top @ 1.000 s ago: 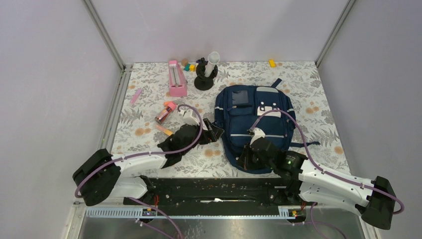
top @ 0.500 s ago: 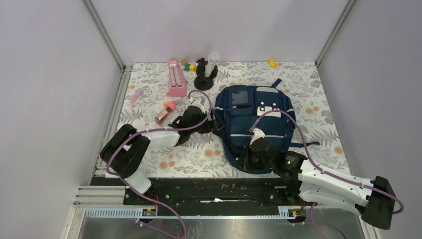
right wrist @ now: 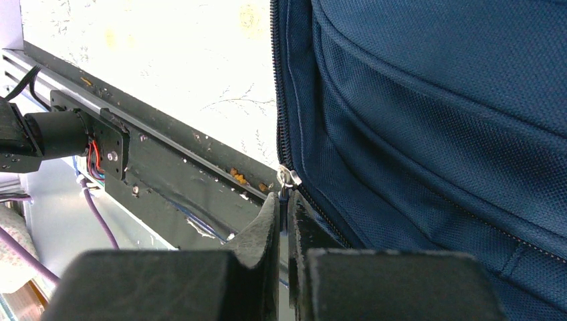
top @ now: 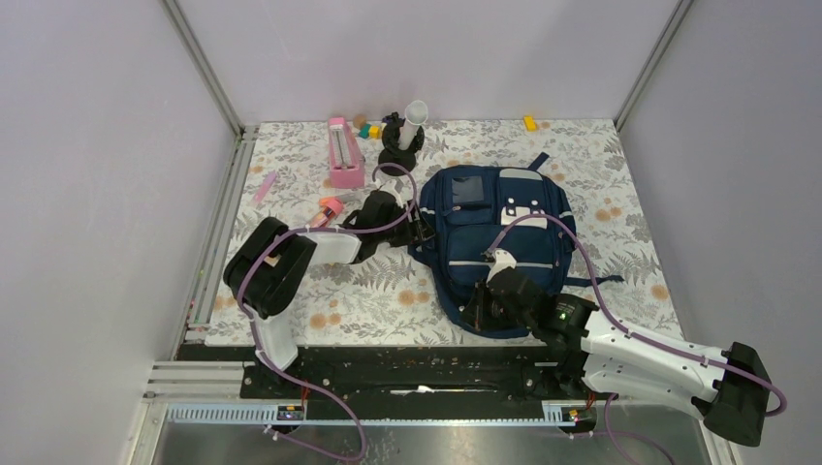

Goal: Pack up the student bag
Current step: Zip the student bag at the center of the board.

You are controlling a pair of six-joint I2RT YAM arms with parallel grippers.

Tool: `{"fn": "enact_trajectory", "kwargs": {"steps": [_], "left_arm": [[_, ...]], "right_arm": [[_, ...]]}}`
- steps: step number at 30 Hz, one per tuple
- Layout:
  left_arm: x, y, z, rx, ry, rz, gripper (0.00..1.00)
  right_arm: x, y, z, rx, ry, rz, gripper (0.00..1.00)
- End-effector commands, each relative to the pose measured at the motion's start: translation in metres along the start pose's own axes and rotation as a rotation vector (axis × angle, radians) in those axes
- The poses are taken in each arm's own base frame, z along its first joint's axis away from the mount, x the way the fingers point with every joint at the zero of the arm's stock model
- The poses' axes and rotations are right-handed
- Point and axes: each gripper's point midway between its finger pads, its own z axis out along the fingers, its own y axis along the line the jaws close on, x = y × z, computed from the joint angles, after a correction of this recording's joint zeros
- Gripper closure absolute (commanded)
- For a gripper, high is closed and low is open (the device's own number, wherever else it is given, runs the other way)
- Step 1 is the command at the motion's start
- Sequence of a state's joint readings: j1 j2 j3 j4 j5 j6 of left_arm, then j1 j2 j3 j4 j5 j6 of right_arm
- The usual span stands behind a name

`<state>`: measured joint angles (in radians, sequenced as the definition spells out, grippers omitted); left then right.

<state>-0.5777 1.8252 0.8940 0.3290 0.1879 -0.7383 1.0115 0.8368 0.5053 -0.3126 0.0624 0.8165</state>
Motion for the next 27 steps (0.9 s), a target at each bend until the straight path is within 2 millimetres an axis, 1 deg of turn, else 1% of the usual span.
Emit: {"fn": "enact_trajectory", "kwargs": {"steps": [1, 3, 6, 7, 13, 16, 20, 23, 26, 27], "left_arm": [[-0.012, -0.022, 0.007, 0.074, -0.004, 0.035, 0.44], [-0.012, -0.024, 0.008, 0.089, -0.005, 0.037, 0.6], [-0.014, -0.028, 0.007, 0.115, -0.02, 0.034, 0.93], [-0.014, -0.029, 0.005, 0.12, -0.027, 0.032, 1.0], [-0.012, -0.03, -0.02, 0.152, -0.105, -0.043, 1.0], [-0.009, -0.033, -0.033, 0.169, -0.156, -0.09, 1.0], [-0.001, -0.046, -0.042, 0.204, -0.181, -0.117, 1.0], [0.003, -0.049, -0.042, 0.201, -0.186, -0.121, 1.0], [0.002, -0.048, -0.042, 0.2, -0.197, -0.143, 1.0], [0.003, -0.048, -0.042, 0.201, -0.2, -0.148, 1.0]], "right_arm": [[-0.013, 0.012, -0.002, -0.046, -0.05, 0.012, 1.0], [-0.013, 0.011, -0.002, -0.045, -0.051, 0.012, 1.0], [-0.013, 0.01, -0.003, -0.044, -0.055, 0.012, 1.0], [-0.013, 0.009, -0.002, -0.04, -0.057, 0.013, 1.0], [-0.014, 0.008, -0.001, -0.023, -0.056, 0.005, 1.0], [-0.016, 0.014, 0.003, -0.027, -0.038, -0.006, 1.0], [-0.021, 0.034, 0.01, -0.063, -0.008, -0.025, 1.0], [-0.023, 0.051, 0.013, -0.085, 0.002, -0.055, 1.0], [-0.02, 0.069, 0.015, -0.109, 0.008, -0.079, 1.0], [-0.014, 0.072, 0.017, -0.109, 0.023, -0.087, 1.0]]}}
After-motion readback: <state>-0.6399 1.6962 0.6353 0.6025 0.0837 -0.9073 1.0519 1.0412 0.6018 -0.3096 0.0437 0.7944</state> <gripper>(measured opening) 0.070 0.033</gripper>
